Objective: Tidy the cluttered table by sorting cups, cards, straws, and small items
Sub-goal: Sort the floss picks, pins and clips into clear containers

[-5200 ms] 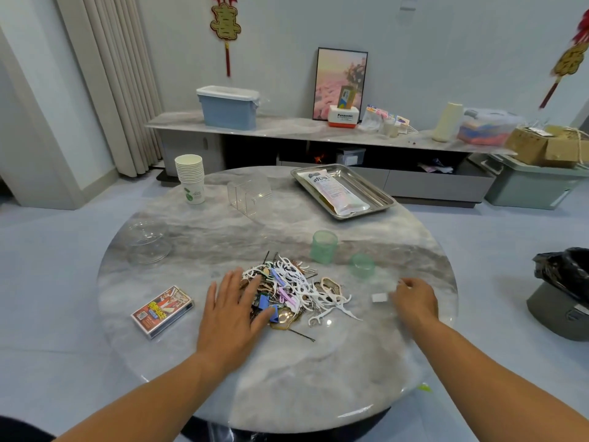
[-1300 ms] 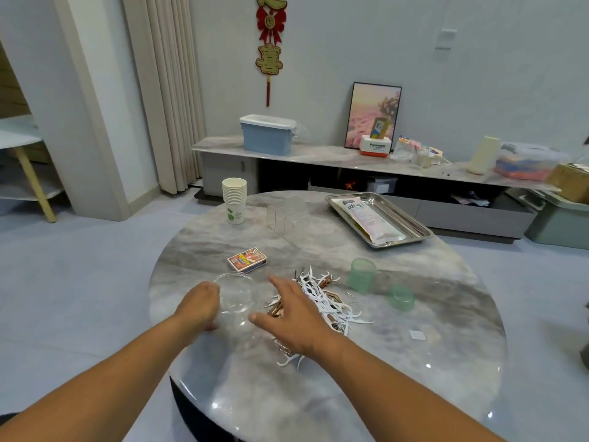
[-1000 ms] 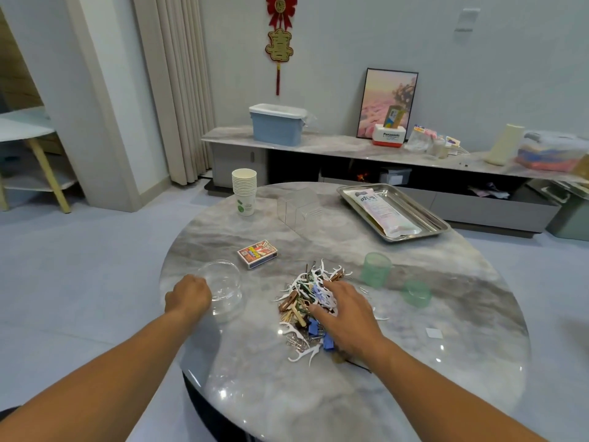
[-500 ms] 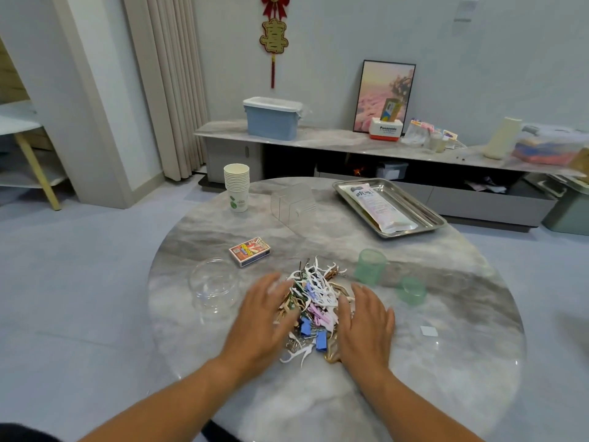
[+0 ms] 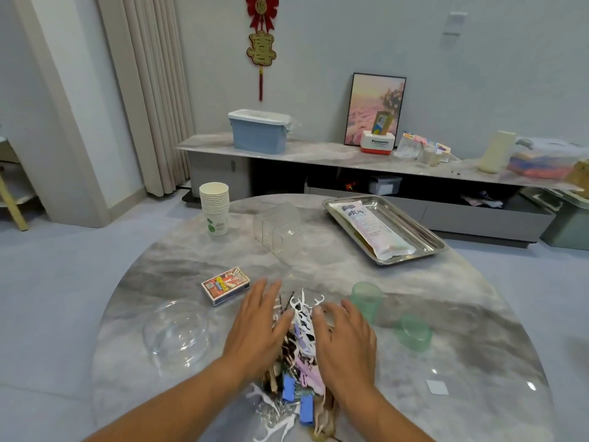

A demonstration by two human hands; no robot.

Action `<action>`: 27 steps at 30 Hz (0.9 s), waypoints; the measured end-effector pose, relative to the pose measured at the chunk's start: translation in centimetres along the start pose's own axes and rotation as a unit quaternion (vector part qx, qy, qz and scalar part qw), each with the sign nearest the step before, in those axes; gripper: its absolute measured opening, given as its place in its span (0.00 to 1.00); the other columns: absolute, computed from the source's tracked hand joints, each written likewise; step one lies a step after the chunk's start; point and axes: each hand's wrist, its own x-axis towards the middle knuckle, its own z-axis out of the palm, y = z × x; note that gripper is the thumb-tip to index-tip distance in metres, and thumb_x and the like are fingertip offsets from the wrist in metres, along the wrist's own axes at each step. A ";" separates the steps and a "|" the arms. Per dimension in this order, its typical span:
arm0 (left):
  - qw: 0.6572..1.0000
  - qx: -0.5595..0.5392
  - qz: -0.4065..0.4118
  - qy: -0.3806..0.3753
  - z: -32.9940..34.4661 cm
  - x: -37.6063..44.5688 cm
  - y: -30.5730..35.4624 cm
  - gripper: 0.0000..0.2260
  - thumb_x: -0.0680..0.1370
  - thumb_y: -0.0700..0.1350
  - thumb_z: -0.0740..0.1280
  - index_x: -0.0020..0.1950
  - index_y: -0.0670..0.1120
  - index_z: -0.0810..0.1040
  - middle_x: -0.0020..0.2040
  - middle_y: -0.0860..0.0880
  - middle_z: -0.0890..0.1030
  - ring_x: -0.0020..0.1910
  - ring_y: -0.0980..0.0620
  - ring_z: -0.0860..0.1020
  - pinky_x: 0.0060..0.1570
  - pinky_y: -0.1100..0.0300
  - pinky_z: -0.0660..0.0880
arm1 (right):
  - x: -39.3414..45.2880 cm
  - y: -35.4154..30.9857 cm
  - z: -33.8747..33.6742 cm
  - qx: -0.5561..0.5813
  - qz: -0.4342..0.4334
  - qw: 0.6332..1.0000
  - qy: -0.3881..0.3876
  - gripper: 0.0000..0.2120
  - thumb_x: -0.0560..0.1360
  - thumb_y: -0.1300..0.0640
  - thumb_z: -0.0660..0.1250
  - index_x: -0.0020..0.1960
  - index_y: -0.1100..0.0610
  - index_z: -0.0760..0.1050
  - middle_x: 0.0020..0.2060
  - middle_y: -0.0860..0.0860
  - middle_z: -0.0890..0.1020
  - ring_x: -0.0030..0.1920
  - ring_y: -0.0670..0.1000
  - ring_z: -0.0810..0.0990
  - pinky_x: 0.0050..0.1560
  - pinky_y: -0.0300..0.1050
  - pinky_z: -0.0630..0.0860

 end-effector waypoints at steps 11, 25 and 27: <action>0.958 -0.207 -0.171 0.104 -0.4 16.4 2.1 0.25 0.81 0.46 0.63 0.77 0.49 0.61 0.75 0.45 0.67 0.69 0.42 0.71 0.69 0.49 0.70 | 16.8 -6.3 1.4 0.172 -0.002 0.983 -0.061 0.26 0.83 0.47 0.62 0.77 0.56 0.67 0.74 0.53 0.72 0.74 0.53 0.69 0.73 0.48 0.66; 0.941 0.066 0.212 -0.256 3.1 11.8 -1.0 0.27 0.83 0.65 0.44 0.80 0.58 0.58 0.81 0.59 0.54 0.79 0.66 0.46 0.78 0.57 0.39 | 25.1 -7.1 2.4 0.187 -0.004 0.967 -0.176 0.07 0.76 0.55 0.75 0.49 0.58 0.84 0.41 0.48 0.83 0.42 0.47 0.79 0.41 0.40 0.72; 0.927 0.062 0.240 -0.281 3.1 11.1 -0.6 0.26 0.84 0.63 0.46 0.80 0.57 0.60 0.81 0.59 0.56 0.79 0.66 0.47 0.79 0.58 0.41 | 24.6 -6.2 1.4 0.122 -0.061 0.974 -0.179 0.04 0.76 0.56 0.75 0.47 0.57 0.84 0.41 0.48 0.84 0.41 0.45 0.79 0.44 0.41 0.75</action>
